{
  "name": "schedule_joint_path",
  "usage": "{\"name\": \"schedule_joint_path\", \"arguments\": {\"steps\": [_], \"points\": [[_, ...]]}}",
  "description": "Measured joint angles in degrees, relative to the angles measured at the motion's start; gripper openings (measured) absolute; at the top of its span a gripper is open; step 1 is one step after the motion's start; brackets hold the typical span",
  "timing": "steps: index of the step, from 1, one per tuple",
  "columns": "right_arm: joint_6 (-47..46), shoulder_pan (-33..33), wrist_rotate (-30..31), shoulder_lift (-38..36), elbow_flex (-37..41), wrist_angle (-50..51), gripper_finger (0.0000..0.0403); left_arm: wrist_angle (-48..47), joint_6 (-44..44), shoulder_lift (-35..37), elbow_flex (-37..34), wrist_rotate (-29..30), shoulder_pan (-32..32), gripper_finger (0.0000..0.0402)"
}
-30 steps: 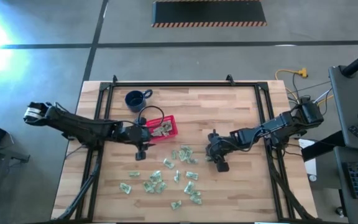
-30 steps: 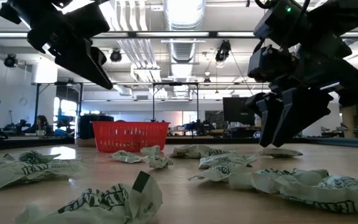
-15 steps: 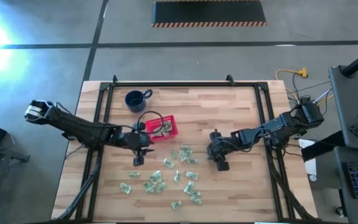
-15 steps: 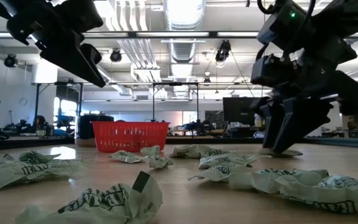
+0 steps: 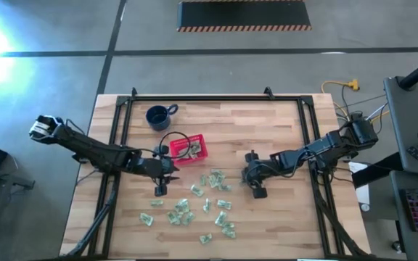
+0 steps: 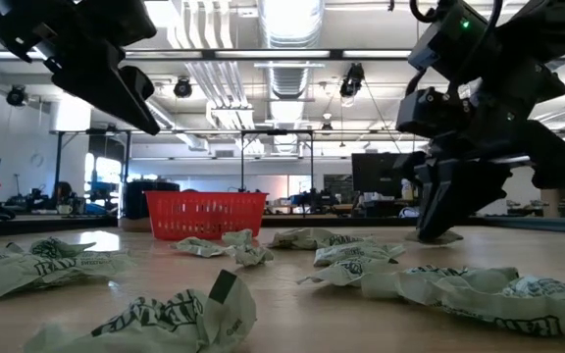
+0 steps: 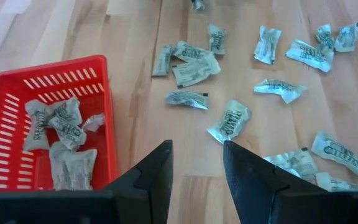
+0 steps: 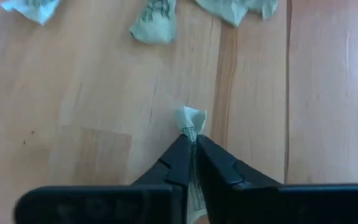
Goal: Pick and place items into bin
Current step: Put the green stevia packet into the red bin
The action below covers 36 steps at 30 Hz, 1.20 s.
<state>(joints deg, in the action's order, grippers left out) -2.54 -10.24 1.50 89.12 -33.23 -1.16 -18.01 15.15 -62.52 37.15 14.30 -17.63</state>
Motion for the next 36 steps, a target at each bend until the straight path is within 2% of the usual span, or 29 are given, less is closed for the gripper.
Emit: {"name": "schedule_joint_path", "arguments": {"steps": [6, 10, 12, 14, 17, 22, 25, 31, 36], "points": [[4.3, 0.5, 0.6, -0.5, -2.2, -1.3, 0.0009, -3.2, 4.5, 0.0, 0.0, 0.2, -2.5, 0.0125], [10.0, 1.8, 6.5, -0.6, -6.2, -2.3, 0.0009, -5.0, 7.3, 0.0, 0.0, 0.2, -5.2, 0.0125], [13.3, 2.9, 9.5, -0.4, -7.7, -7.5, 0.0009, -5.7, 8.7, 0.0, 0.0, 1.2, -6.6, 0.0125], [16.5, 4.3, 10.0, 0.0, -8.5, -15.4, 0.0009, -5.5, 10.1, 0.0, 0.0, 1.4, -8.1, 0.0125], [20.8, 7.0, 7.4, 1.2, -9.7, -24.4, 0.0009, -5.6, 12.7, 0.0, -0.3, 1.8, -10.6, 0.0125], [20.8, 12.2, -1.5, 5.1, -13.6, -29.1, 0.0009, -7.2, 18.3, -0.1, -1.0, 3.2, -14.9, 0.0125], [19.3, 14.4, -4.3, 9.4, -16.9, -29.2, 0.0009, -10.5, 22.9, -0.1, -1.0, 5.8, -17.1, 0.0125], [17.9, 16.9, -5.0, 18.6, -24.6, -29.0, 0.0009, -11.7, 27.8, -0.1, -1.0, 7.3, -19.7, 0.0125], [16.3, 19.1, -5.3, 23.4, -30.5, -21.9, 0.0012, -11.7, 30.9, -0.1, -1.0, 7.2, -21.1, 0.0125]]}}
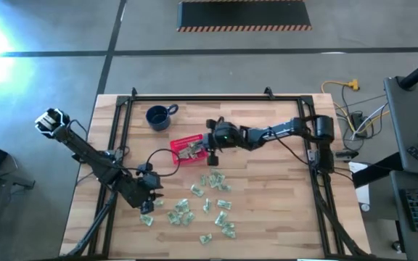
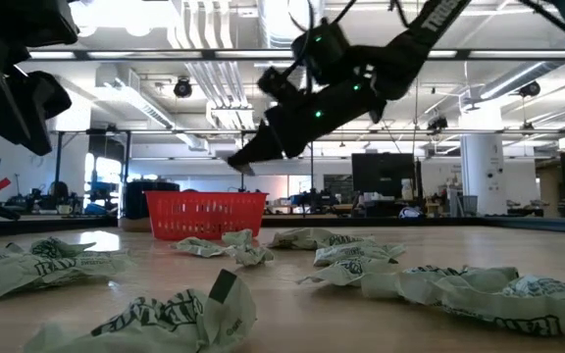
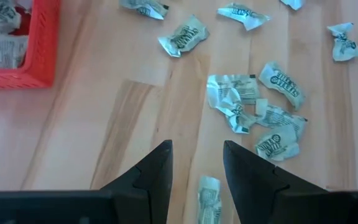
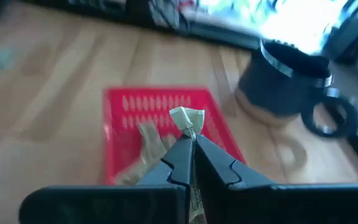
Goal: Pick and place items into bin
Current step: Put the green stevia packet into the red bin
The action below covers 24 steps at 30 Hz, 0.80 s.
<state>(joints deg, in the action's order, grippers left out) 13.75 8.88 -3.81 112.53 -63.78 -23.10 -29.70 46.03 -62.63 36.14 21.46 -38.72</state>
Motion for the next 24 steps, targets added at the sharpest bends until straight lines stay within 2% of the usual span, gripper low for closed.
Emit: {"name": "schedule_joint_path", "arguments": {"steps": [6, 10, 13, 20, 24], "points": [[0.1, 2.0, -5.3, 3.0, -5.4, 8.0, 0.0068, -0.1, 0.3, 0.0, 0.0, -0.1, -0.5, 0.0125], [0.8, 2.1, -5.4, 2.0, -4.8, 8.4, 0.0116, -0.4, 1.2, 0.0, 0.0, -0.5, -0.6, 0.0125], [4.1, 1.7, -5.5, -1.0, -2.6, 8.8, 0.0140, -0.5, 2.3, -0.7, -0.1, -3.9, -0.7, 0.0125], [8.5, 0.7, -5.9, -11.2, 6.0, 11.0, 0.0157, 1.1, 6.3, -7.8, -0.2, -13.5, -0.9, 0.0125], [8.5, 0.7, -5.6, -17.8, 11.7, 10.8, 0.0150, 2.4, 6.1, -12.2, 0.6, -14.0, -1.1, 0.0125]]}}
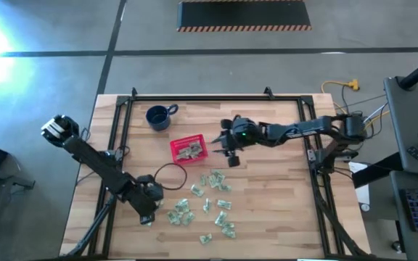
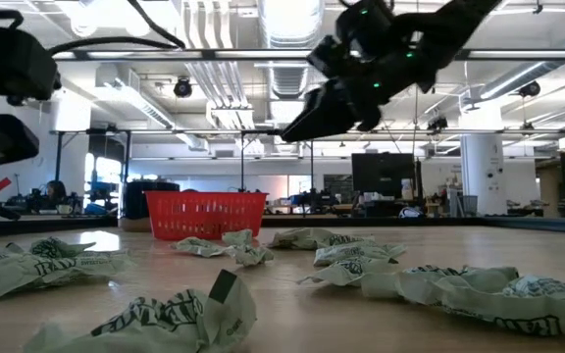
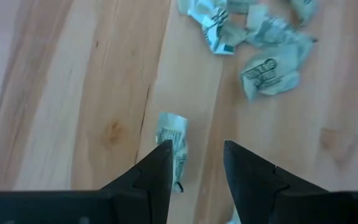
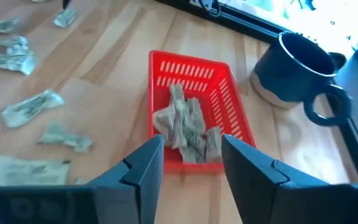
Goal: Pick and place items into bin
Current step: Put the green stevia packet into the red bin
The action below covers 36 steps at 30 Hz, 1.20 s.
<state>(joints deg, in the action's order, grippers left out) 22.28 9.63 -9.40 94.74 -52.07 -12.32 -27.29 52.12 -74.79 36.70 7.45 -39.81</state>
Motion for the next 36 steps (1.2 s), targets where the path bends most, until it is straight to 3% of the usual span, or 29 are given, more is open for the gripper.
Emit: {"name": "schedule_joint_path", "arguments": {"steps": [13, 16, 22, 25, 29, 36], "points": [[-6.5, -1.2, 0.4, -16.5, 14.5, 0.0, 0.0122, -0.3, 0.0, -9.0, 0.7, 2.0, -0.2, 0.0121], [-8.4, -1.2, 0.4, -18.6, 16.7, 0.1, 0.0115, -0.6, 0.0, -8.7, 0.6, 2.8, -0.4, 0.0096], [-11.1, -1.9, 0.4, -21.7, 20.2, 0.1, 0.0102, -1.2, -2.6, -5.8, 0.3, 7.2, -0.3, 0.0010], [-11.7, -3.3, -0.4, -21.9, 21.6, 0.1, 0.0095, -2.0, -3.7, -4.2, 0.3, 12.0, -0.3, 0.0008], [-11.5, -6.6, -7.5, -21.5, 23.2, 0.0, 0.0087, -2.1, -7.8, -2.1, 0.3, 21.4, 0.1, 0.0003], [-14.7, -12.6, -6.5, -21.5, 23.7, -0.4, 0.0074, -2.0, -19.6, 2.9, 0.3, 42.4, 3.1, 0.0002]]}}
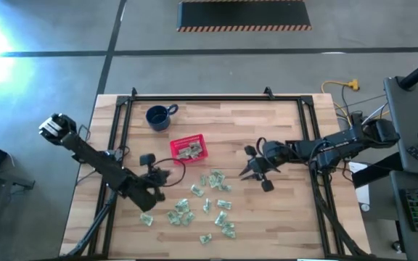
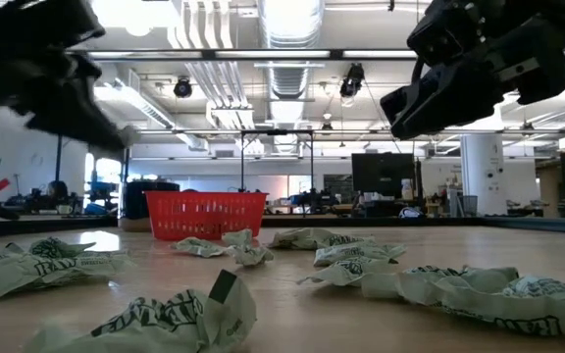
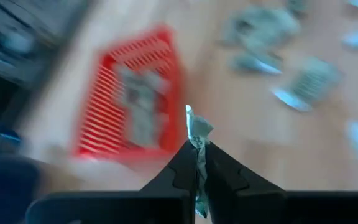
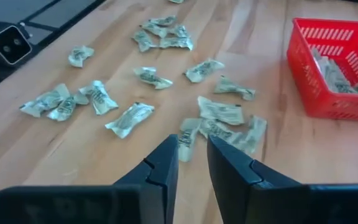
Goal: Pick and place items into bin
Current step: Put the green stevia packet into the red bin
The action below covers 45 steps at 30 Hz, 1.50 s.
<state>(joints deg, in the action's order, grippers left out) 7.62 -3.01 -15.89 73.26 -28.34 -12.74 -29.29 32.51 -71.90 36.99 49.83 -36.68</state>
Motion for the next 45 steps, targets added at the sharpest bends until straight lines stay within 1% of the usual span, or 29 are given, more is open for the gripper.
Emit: {"name": "schedule_joint_path", "arguments": {"steps": [3, 5, 8, 10, 13, 16, 18, 22, 25, 27, 29, 33, 36, 38, 40, 45], "points": [[-1.1, -1.5, 2.4, 0.1, 0.0, 0.0, 0.0069, 0.3, -5.5, 2.0, -0.1, 5.7, 3.3, 0.0002], [-1.6, -2.0, 2.9, 0.3, 0.0, -0.1, 0.0068, 0.9, -8.7, 3.0, -0.5, 6.5, 6.4, 0.0002], [-2.5, -2.4, 3.0, 1.0, 0.0, 0.0, 0.0068, 3.9, -14.2, 3.6, -0.9, 5.5, 11.7, 0.0001], [-3.0, -2.4, 3.0, 1.6, 0.0, -0.3, 0.0068, 6.5, -18.9, 3.6, -0.9, 3.1, 15.1, 0.0001], [-3.2, -2.4, 3.9, 2.8, 0.0, -0.3, 0.0068, 12.4, -26.8, 3.0, -0.9, -2.9, 19.9, 0.0001], [-3.9, -2.4, 4.0, 4.3, 0.0, -1.0, 0.0070, 17.5, -32.7, 2.5, -0.9, -8.8, 24.5, 0.0001], [-4.3, -2.4, 4.1, 5.3, 0.0, -1.9, 0.0070, 18.8, -34.6, 2.1, -0.9, -11.3, 27.4, 0.0001], [-4.3, -2.4, 4.1, 7.3, -0.2, -3.0, 0.0068, 18.9, -34.9, 1.8, -0.9, -13.0, 32.4, 0.0002], [-4.3, -2.4, 5.3, 8.9, -0.6, -5.7, 0.0070, 19.0, -36.2, 1.7, -0.9, -19.3, 35.4, 0.0016], [-3.9, -2.4, 8.2, 10.5, -1.0, -7.2, 0.0076, 19.0, -36.4, 1.7, -0.9, -22.0, 36.6, 0.0039], [-3.0, -2.3, 10.0, 12.4, -2.0, -7.8, 0.0083, 19.0, -36.4, 1.7, -0.9, -22.4, 37.1, 0.0068], [-1.9, -2.0, 10.1, 17.0, -4.7, -9.8, 0.0103, 19.8, -36.3, 1.7, -0.9, -22.6, 37.1, 0.0130], [-1.2, -1.4, 10.7, 21.5, -7.8, -11.1, 0.0116, 19.7, -35.9, 1.8, -0.7, -23.0, 36.9, 0.0163], [-1.0, -1.0, 11.7, 24.5, -10.0, -11.0, 0.0123, 19.7, -35.2, 2.5, -0.5, -24.8, 36.5, 0.0177], [-1.0, -0.2, 11.8, 27.4, -12.4, -10.4, 0.0127, 19.8, -34.4, 3.5, -0.2, -27.0, 35.9, 0.0183], [-1.7, 2.1, 11.9, 30.9, -14.9, -10.1, 0.0132, 19.0, -32.4, 6.3, -0.4, -28.1, 32.7, 0.0185]]}}
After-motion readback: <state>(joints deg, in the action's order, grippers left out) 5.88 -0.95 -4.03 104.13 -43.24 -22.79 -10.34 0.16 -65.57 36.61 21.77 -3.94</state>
